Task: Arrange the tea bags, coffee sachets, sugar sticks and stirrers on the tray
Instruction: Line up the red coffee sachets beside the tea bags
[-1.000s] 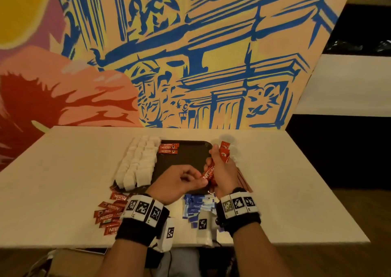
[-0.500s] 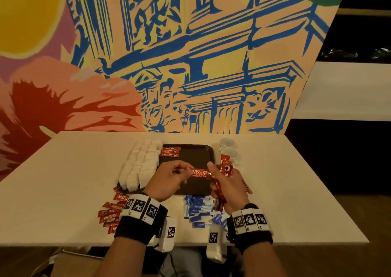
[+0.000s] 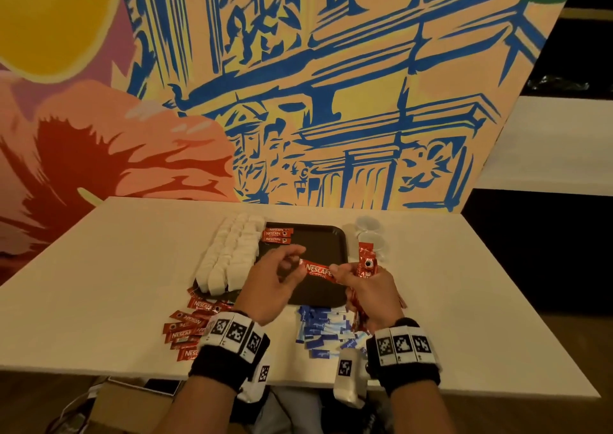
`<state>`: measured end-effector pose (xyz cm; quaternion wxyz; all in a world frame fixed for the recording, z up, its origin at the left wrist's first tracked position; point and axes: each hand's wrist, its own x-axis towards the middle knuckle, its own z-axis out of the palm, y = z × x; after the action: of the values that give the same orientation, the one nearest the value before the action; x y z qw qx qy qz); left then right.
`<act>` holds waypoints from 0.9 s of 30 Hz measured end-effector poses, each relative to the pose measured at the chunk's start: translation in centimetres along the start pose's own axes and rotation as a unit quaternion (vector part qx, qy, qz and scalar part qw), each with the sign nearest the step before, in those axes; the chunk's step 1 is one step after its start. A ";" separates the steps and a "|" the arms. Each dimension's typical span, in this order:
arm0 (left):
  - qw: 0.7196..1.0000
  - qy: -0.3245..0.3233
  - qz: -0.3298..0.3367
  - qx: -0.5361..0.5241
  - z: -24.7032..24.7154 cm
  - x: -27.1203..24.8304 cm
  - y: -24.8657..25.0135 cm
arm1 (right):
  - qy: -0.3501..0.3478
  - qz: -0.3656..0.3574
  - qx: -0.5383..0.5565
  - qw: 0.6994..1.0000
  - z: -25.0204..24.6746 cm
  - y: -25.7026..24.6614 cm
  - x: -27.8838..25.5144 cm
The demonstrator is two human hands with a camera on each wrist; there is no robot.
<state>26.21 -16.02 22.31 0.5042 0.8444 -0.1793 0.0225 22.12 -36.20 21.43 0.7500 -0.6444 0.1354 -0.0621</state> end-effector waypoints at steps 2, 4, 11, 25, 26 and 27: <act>0.997 -0.029 0.048 0.049 -0.4 0.2 -0.2 | 0.000 0.005 -0.011 1.000 -0.1 0.0 0.4; 0.990 -0.044 0.087 0.105 -0.6 0.7 -0.4 | -0.018 0.021 -0.017 0.999 0.2 -0.2 0.8; 0.990 -0.073 0.062 0.103 -1.6 2.7 -0.7 | -0.039 0.041 -0.015 0.998 1.4 -0.1 2.1; 0.943 -0.042 -0.197 0.264 0.5 7.5 -13.4 | 0.050 0.086 -0.073 0.992 0.1 4.2 3.3; 0.934 -0.064 -0.204 0.286 0.9 7.5 -14.2 | 0.051 0.085 -0.074 0.992 0.1 4.2 3.4; 0.924 -0.087 -0.209 0.308 1.3 7.5 -15.0 | 0.052 0.084 -0.076 0.992 0.1 4.2 3.4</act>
<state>37.88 -12.80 10.71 0.1949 0.9751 -0.0262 -0.1022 25.00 -36.35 16.85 0.6930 -0.6821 0.2322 -0.0224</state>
